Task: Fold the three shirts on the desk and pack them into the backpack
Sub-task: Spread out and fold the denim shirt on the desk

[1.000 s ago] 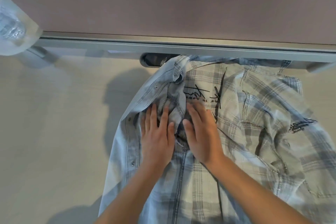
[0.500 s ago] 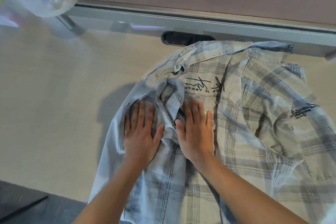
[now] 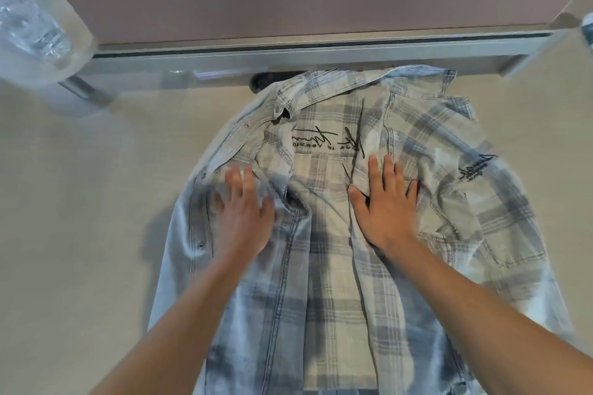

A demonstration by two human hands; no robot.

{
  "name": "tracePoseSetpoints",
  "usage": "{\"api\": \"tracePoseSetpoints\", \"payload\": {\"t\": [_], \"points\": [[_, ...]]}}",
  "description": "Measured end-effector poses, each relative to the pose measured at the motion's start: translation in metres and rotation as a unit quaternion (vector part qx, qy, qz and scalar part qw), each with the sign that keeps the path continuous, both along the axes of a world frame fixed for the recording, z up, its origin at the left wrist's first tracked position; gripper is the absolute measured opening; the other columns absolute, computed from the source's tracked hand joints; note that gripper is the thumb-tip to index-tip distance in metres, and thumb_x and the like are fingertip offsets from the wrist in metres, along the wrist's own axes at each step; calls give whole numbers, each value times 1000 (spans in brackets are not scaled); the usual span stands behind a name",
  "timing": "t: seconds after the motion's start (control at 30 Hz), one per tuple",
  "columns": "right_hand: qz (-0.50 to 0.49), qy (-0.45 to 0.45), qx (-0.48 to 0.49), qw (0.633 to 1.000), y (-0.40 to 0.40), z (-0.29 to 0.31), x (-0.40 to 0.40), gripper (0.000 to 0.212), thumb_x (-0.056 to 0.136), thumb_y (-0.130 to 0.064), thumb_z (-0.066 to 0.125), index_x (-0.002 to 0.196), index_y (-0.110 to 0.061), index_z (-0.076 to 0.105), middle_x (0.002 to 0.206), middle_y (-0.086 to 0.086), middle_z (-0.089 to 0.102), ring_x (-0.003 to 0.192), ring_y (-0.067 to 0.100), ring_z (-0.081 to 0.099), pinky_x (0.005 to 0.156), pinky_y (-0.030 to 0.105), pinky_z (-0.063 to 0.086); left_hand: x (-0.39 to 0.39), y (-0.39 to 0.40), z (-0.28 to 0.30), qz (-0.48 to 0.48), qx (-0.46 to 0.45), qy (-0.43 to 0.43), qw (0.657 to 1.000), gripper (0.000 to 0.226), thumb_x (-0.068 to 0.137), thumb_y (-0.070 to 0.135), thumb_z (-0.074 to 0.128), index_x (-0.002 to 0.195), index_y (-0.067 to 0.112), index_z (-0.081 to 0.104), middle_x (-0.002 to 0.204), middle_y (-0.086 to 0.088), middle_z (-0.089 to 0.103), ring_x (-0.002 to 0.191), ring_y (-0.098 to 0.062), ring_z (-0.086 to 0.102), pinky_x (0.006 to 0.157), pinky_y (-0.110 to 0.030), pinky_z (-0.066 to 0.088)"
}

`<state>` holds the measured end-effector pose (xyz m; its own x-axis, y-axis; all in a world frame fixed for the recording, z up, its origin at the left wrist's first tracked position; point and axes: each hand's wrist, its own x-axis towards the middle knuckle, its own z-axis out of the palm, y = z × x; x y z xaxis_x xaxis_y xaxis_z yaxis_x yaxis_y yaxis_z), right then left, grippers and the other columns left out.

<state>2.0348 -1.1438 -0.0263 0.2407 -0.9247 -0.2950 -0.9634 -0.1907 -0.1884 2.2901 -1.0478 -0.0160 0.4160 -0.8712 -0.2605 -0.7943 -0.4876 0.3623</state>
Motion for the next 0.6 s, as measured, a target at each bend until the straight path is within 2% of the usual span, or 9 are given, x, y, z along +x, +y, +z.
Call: {"api": "tracePoseSetpoints", "payload": {"t": [0.03,0.1,0.2,0.27,0.33,0.4,0.43,0.53,0.6], "points": [[-6,-19,2,1000,3,3,2,77,104,-71,7,166,-30,-12,174,3,-15,161,25,-14,129,54,-4,-17,-4,11,-3,-45,-2,999,75,105,39,42,166,18,3,174,-5,-5,160,-21,-11,129,-56,4],[-31,-77,-17,996,6,13,-1,73,106,-67,10,168,-27,6,175,4,1,162,24,0,130,52,6,-49,-13,25,-39,-113,-26,992,77,102,31,48,166,14,8,174,-10,3,161,-22,-5,130,-51,6],[-77,-128,-82,985,8,20,-20,65,110,-53,18,162,-18,34,170,10,27,158,28,23,125,52,28,-83,-35,27,-131,-123,-43,983,73,99,34,48,165,18,19,173,-12,9,161,-27,1,129,-55,9],[-94,-129,-112,981,7,21,-36,59,112,-47,25,158,-15,40,169,10,32,157,27,26,124,52,31,-97,-48,18,-166,-121,-53,977,67,99,37,48,162,19,32,171,-15,19,160,-30,9,126,-61,13],[-123,-112,-153,974,5,17,-54,55,111,-44,29,155,-14,45,167,9,35,157,26,25,127,51,24,-106,-56,0,-197,-113,-97,969,63,101,45,44,158,18,40,168,-17,26,160,-32,12,124,-65,11],[-169,-75,-165,969,6,9,-74,58,109,-46,26,157,-18,43,168,8,33,159,25,19,130,51,14,-107,-57,-20,-217,-78,-131,964,68,103,56,36,161,21,35,171,-14,20,160,-31,8,124,-66,7],[-182,-52,-145,971,8,3,-83,61,109,-49,22,161,-20,36,171,8,26,160,25,13,130,52,10,-107,-56,-27,-220,-59,-148,962,71,102,62,32,163,25,29,172,-12,14,161,-30,6,124,-66,7],[-160,26,-81,984,19,-18,-99,71,107,-60,12,168,-25,9,176,6,-1,162,25,-5,130,52,-1,-105,-46,-37,-225,-36,-190,955,74,103,70,20,166,31,11,174,-8,1,161,-31,0,124,-64,5],[-156,34,-67,985,26,-23,-101,73,106,-63,10,168,-25,2,175,5,-9,161,25,-11,130,52,-5,-104,-39,-36,-220,-29,-176,959,76,103,73,18,166,33,7,174,-6,-4,161,-30,-3,125,-62,4]]}}
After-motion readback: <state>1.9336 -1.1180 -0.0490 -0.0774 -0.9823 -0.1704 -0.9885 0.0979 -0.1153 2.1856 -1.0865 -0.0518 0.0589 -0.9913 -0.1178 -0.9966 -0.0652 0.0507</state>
